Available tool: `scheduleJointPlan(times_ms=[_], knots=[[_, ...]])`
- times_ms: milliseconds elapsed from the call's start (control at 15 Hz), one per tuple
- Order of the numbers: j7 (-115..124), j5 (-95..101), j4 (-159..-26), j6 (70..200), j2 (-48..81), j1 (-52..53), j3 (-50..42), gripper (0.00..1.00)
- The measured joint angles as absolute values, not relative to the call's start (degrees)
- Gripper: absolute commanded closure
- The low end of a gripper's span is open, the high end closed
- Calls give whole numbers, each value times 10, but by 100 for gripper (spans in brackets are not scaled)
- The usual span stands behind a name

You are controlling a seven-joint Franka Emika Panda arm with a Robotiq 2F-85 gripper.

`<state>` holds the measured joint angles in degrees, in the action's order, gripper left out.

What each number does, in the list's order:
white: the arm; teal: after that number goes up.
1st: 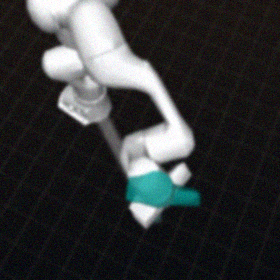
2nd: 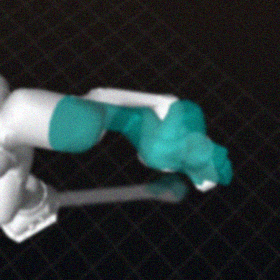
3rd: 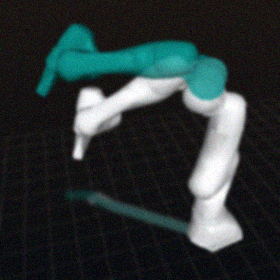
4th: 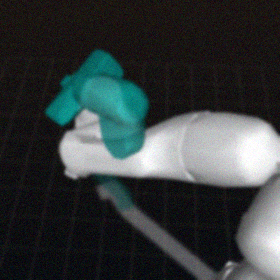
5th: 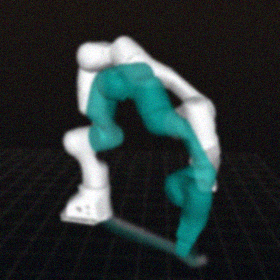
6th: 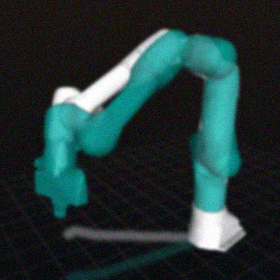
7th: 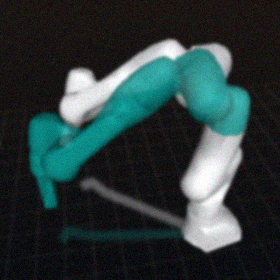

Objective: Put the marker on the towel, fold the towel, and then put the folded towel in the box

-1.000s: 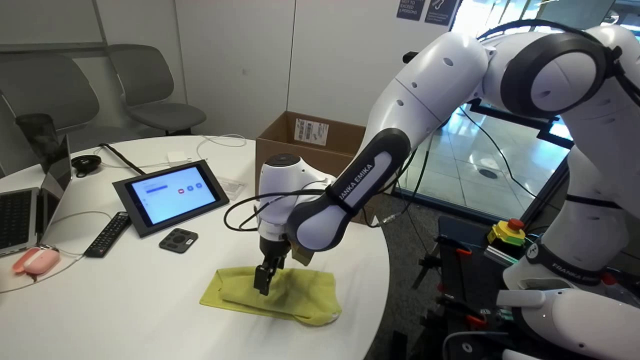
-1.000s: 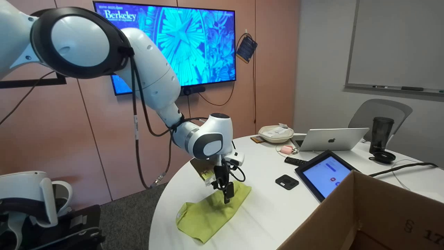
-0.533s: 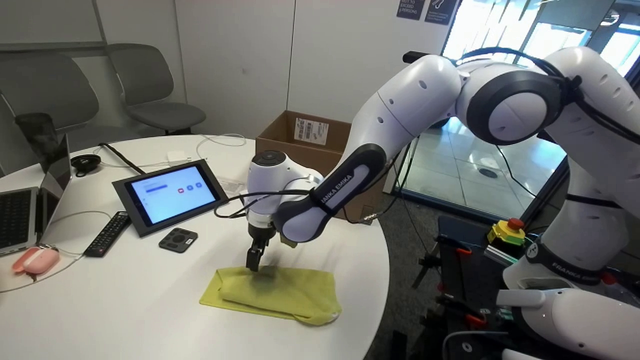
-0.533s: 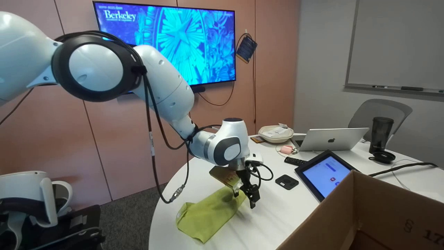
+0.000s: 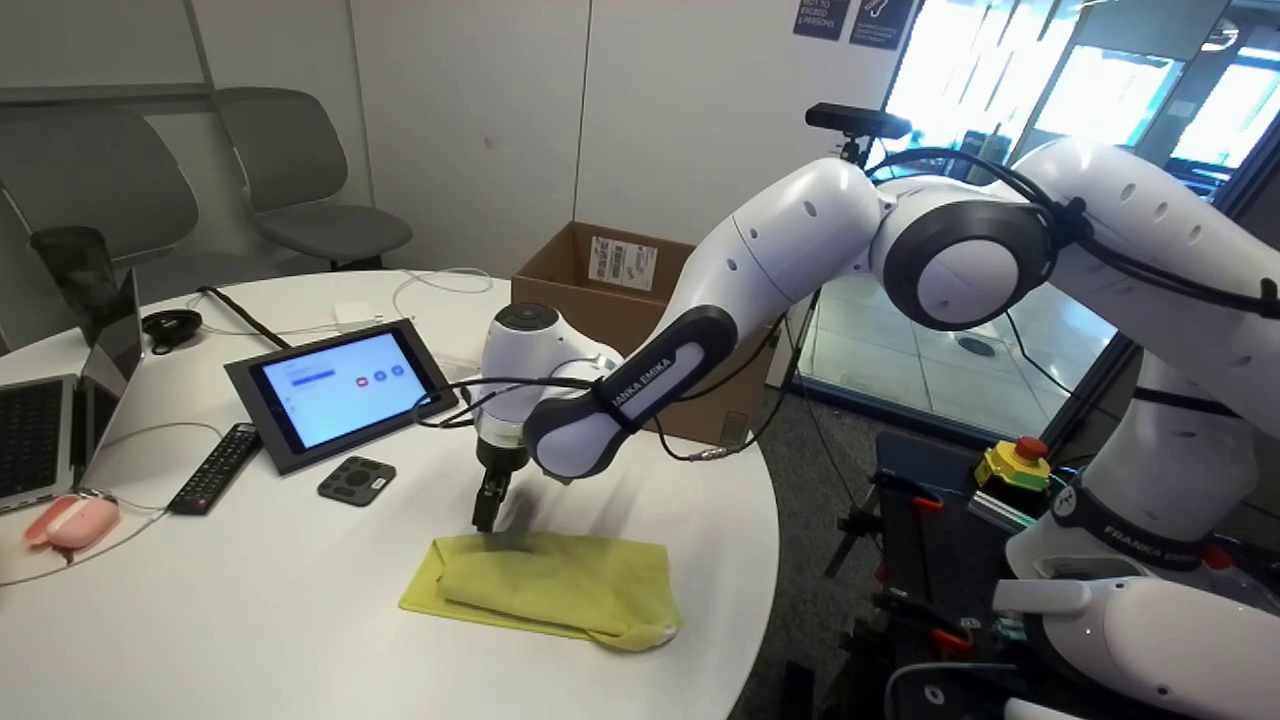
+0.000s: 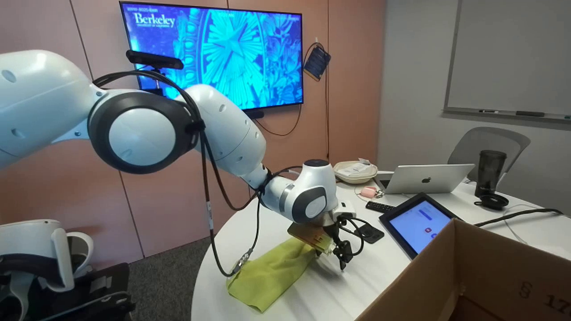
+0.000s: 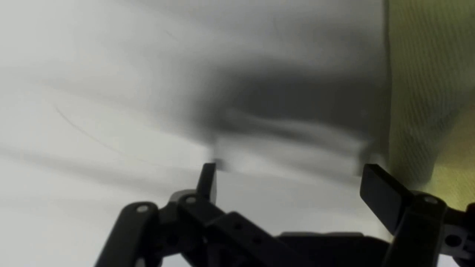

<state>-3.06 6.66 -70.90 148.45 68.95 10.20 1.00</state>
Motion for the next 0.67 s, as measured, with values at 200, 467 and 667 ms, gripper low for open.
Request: scheduleJointPlan(times_ms=[200,467,667], knots=[[-50,65,-676,1485,712,89,33,0],[-67,62,-642,1484,736,78,55,0],[-73,56,-622,1477,748,73,66,0]])
